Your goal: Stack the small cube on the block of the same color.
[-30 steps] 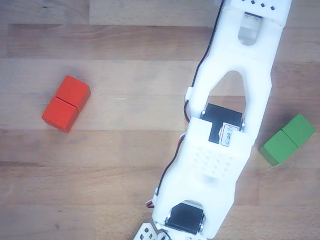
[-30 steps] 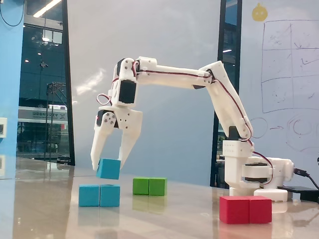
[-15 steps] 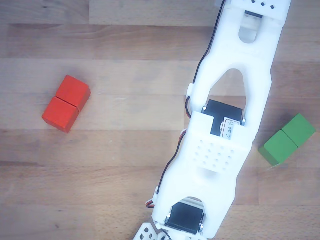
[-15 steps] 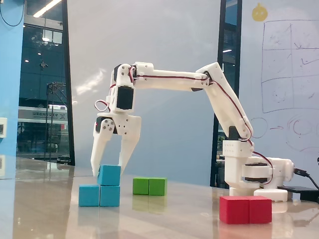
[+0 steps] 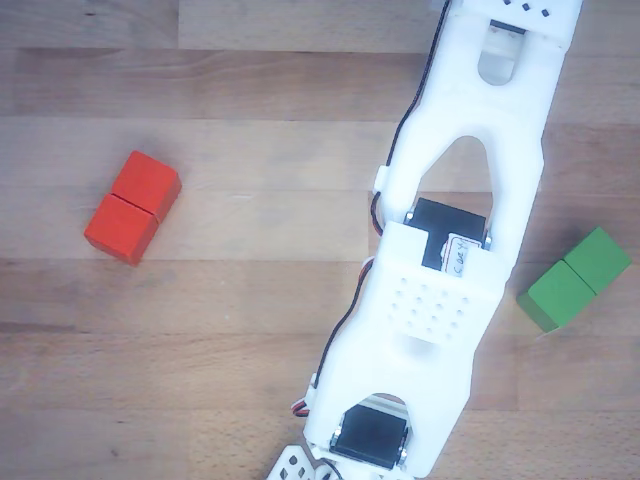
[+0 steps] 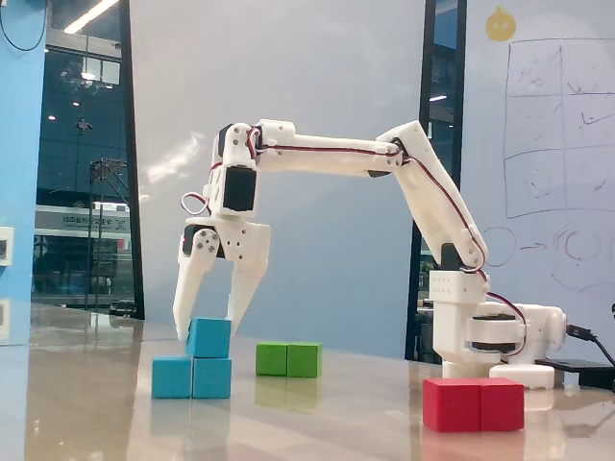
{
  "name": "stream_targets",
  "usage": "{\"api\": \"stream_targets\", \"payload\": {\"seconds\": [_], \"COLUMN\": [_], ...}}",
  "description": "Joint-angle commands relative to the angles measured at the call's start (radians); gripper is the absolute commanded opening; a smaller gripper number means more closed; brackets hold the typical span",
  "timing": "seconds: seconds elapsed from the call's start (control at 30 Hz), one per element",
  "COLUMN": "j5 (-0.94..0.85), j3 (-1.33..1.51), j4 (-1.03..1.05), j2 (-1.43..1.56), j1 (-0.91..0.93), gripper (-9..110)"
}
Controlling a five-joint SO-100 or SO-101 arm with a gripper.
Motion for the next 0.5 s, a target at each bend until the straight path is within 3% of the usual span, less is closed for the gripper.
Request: {"api": "stream_targets", "payload": {"seconds": [0.0,0.27,0.47], "j5": [-0.048,-0.058,-0.071], "j3": [-0.084,-0.084,-0.086], "j4": [-0.009,-0.002,0.002], "j2": [0.02,0.021,0.029], "j1": [0.002,0.006,0.018], "gripper": [20,38,42]}}
